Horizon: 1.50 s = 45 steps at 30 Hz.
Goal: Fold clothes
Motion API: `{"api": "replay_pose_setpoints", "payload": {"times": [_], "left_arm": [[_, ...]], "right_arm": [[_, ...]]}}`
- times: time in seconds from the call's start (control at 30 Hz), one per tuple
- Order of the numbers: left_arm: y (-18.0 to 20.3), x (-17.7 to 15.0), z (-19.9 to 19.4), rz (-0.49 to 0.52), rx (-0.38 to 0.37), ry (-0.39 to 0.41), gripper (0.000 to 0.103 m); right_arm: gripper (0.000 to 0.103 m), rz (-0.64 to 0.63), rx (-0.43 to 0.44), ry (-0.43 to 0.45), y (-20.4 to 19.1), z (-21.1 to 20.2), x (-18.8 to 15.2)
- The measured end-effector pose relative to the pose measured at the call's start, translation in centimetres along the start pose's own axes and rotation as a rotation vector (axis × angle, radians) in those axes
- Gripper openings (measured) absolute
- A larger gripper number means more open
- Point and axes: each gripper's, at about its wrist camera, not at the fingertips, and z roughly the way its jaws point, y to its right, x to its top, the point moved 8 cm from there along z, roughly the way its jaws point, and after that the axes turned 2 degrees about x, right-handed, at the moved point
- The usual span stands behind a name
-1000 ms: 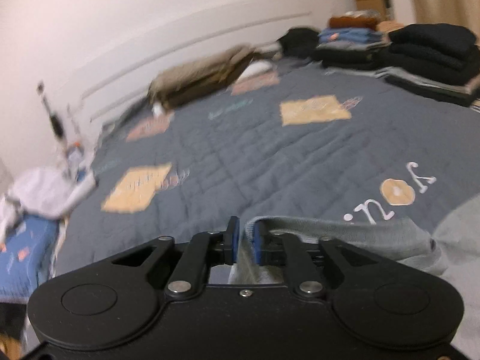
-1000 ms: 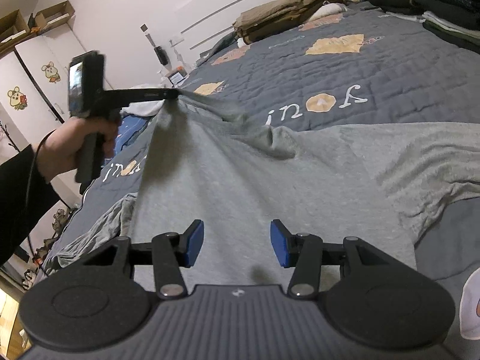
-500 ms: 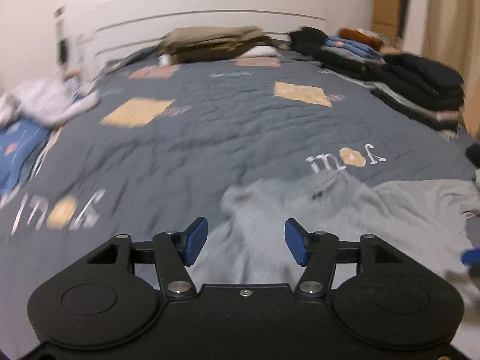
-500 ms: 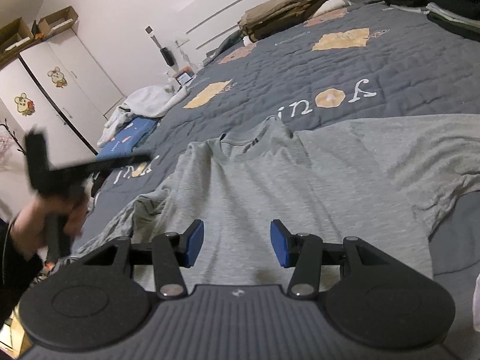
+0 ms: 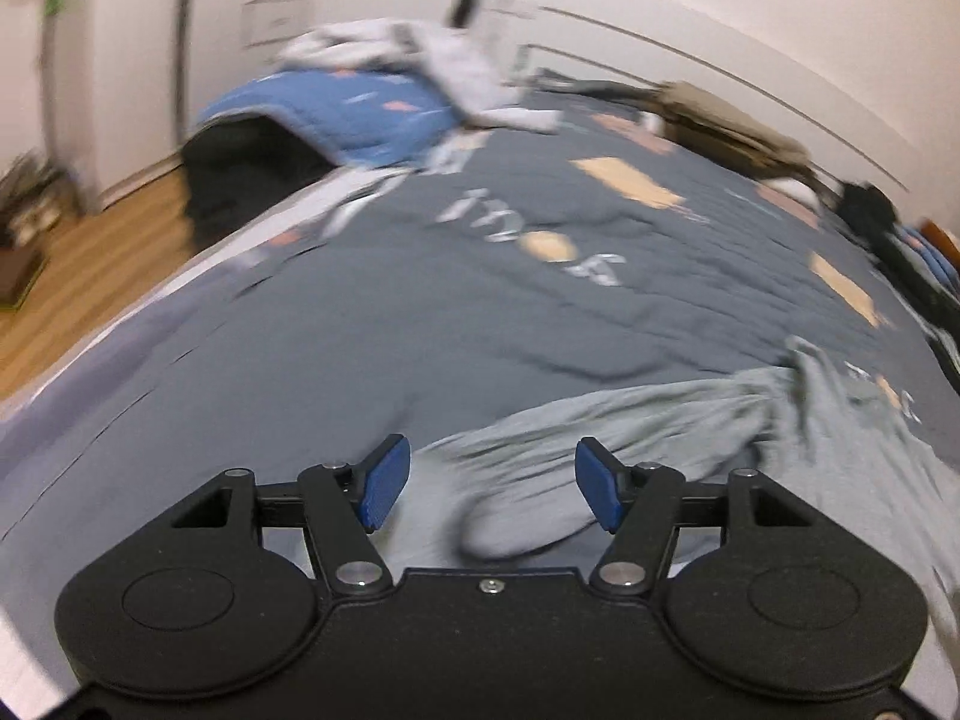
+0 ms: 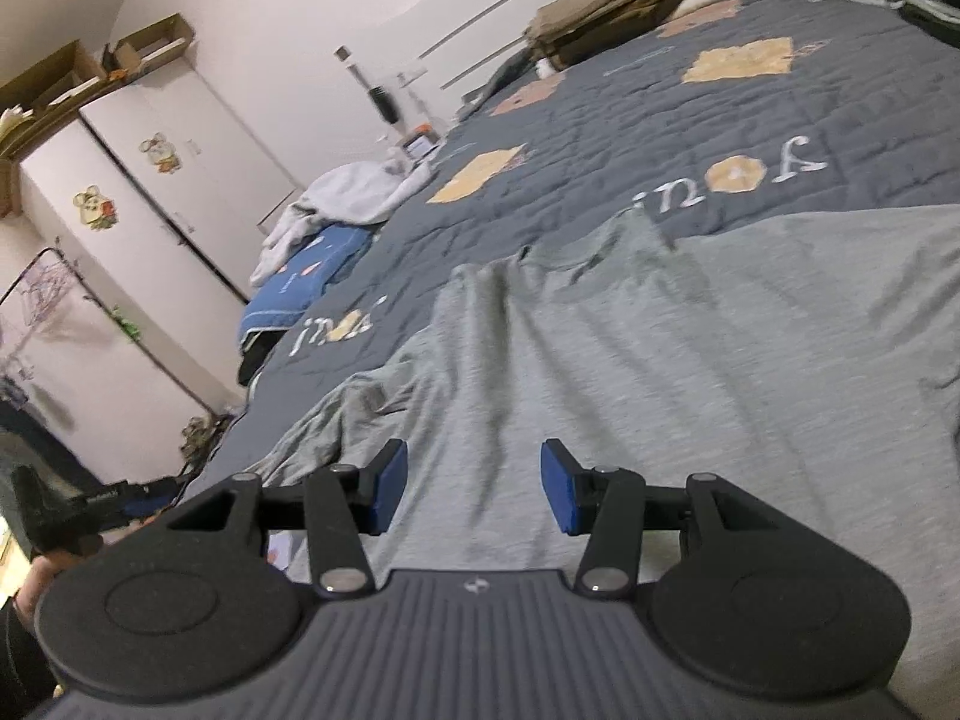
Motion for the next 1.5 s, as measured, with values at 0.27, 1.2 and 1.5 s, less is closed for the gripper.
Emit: {"api": "replay_pose_setpoints", "payload": {"times": [0.27,1.2,1.5], "left_arm": [[-2.9,-3.5,-2.1,-0.078,-0.023,-0.031,0.061],[-9.7,2.3,-3.2,0.631,0.318,-0.011,0.007],[-16.0,0.5,-2.9,0.544,0.271,-0.168,0.046]], "right_arm": [[0.048,0.017,0.161,-0.036,-3.9,1.3,-1.3],[0.049,0.024,0.219,-0.045,-13.7,1.9,-4.0],[0.049,-0.011,0.196,-0.076,-16.3,3.9,-4.5]]}}
